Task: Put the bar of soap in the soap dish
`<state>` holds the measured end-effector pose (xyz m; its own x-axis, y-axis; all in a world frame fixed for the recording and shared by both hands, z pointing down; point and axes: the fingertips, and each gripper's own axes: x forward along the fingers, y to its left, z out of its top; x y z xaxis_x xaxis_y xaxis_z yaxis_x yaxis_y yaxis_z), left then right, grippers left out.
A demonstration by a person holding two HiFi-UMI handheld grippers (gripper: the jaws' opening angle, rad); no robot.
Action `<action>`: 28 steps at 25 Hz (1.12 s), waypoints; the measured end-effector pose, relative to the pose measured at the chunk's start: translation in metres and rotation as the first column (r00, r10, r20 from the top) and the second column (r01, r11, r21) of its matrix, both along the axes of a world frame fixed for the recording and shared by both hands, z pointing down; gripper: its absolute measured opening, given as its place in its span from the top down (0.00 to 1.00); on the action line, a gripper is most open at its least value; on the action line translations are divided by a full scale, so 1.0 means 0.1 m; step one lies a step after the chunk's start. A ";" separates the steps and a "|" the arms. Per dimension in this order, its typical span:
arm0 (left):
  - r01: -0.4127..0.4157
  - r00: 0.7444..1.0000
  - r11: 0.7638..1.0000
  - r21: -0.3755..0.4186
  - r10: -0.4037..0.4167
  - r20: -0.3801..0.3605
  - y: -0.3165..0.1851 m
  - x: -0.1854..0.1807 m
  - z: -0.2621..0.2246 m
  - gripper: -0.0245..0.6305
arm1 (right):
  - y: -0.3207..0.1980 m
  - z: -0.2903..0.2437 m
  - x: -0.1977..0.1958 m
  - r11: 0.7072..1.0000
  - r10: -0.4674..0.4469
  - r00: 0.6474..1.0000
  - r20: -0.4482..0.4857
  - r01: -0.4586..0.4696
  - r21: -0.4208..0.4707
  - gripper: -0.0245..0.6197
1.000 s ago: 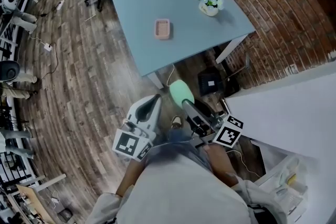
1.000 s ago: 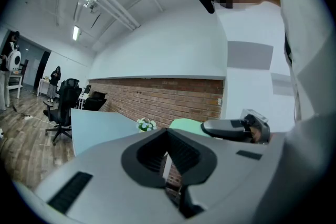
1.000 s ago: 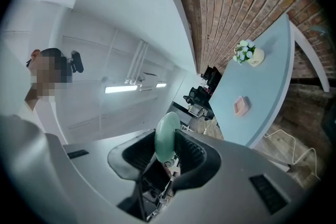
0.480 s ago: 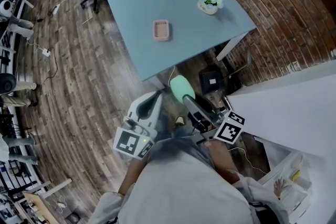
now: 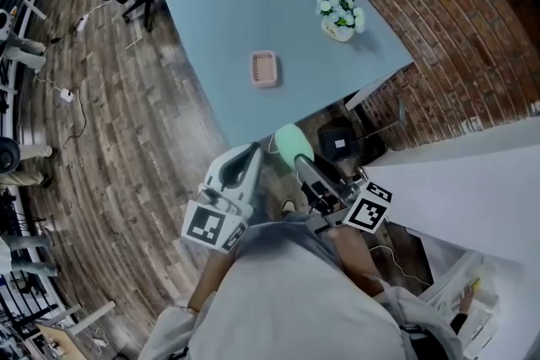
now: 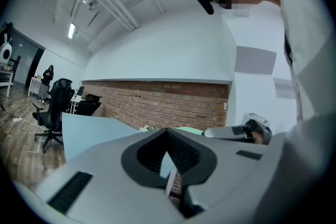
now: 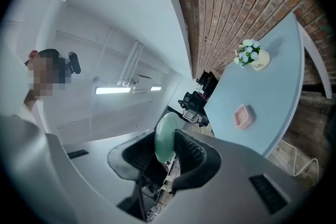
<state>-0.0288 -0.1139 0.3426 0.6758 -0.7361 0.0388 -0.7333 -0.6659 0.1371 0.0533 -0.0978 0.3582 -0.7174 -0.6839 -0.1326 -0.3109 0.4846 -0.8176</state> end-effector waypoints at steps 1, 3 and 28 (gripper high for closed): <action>-0.005 1.000 1.000 0.005 0.005 -0.001 -0.07 -0.03 -0.01 0.96 | -0.07 0.00 -0.03 1.000 0.002 1.000 -0.001 -0.002 0.001 0.77; -0.011 1.000 1.000 0.009 0.011 0.000 -0.23 -0.10 -0.02 0.96 | -0.21 -0.02 -0.10 1.000 0.008 1.000 0.000 -0.008 0.005 0.77; -0.130 0.991 0.991 0.021 0.130 -0.002 -1.50 -0.83 -0.12 0.96 | -1.39 -0.23 -0.83 0.986 0.167 0.984 -0.056 -0.165 0.026 0.77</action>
